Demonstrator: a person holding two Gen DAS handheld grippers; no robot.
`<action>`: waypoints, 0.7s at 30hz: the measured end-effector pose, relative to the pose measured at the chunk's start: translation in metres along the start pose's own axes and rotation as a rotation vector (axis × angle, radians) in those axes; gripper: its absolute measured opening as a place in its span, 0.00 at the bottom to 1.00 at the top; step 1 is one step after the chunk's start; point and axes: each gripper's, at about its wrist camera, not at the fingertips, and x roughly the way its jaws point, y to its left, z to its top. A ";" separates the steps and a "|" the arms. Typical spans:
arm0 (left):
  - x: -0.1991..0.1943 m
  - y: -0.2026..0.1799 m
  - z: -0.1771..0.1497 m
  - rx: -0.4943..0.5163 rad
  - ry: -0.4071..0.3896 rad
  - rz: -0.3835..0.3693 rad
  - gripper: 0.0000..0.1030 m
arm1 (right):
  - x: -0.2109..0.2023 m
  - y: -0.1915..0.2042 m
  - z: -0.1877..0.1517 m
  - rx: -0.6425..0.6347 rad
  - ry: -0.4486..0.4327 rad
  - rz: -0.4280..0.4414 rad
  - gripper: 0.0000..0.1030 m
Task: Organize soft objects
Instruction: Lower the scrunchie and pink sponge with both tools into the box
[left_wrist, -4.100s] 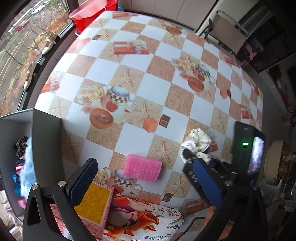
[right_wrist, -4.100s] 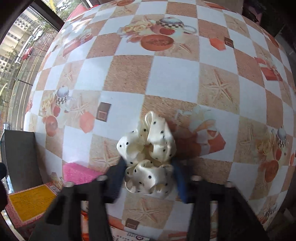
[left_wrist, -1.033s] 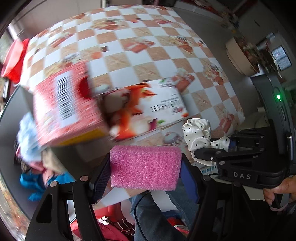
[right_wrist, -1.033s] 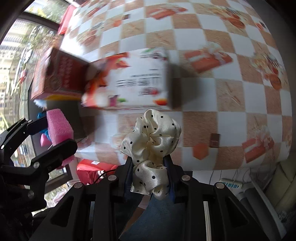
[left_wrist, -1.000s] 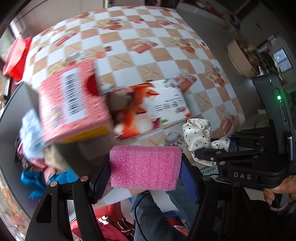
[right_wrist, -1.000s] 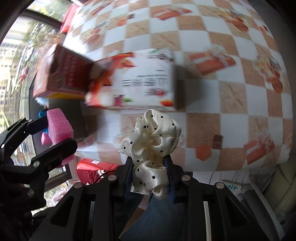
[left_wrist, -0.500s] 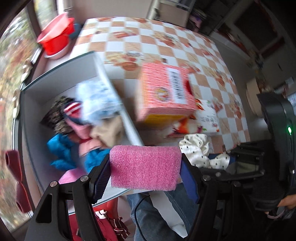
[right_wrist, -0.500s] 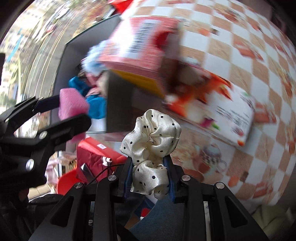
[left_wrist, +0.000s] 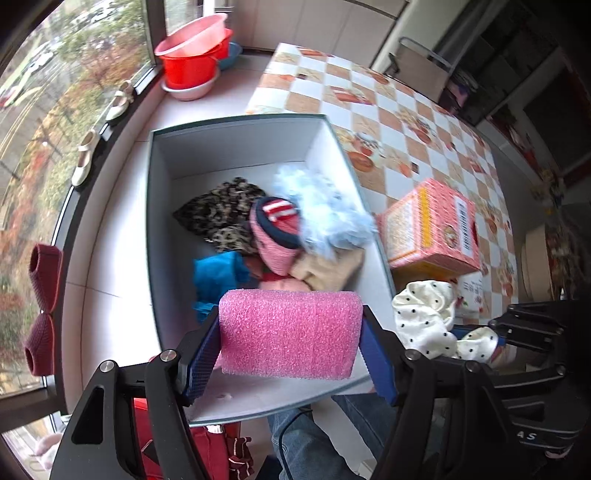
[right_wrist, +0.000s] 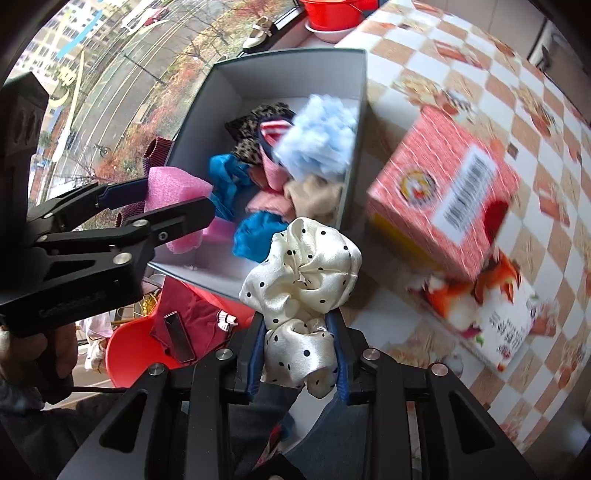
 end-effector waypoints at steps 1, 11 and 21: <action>0.000 0.004 0.000 -0.010 -0.002 0.003 0.71 | 0.000 0.002 0.003 -0.005 0.000 -0.003 0.32; 0.005 0.021 0.000 -0.053 -0.011 0.030 0.71 | -0.004 0.023 0.020 -0.043 0.007 -0.029 0.32; 0.011 0.022 -0.005 -0.046 0.007 0.048 0.71 | -0.005 0.029 0.022 -0.052 0.012 -0.037 0.32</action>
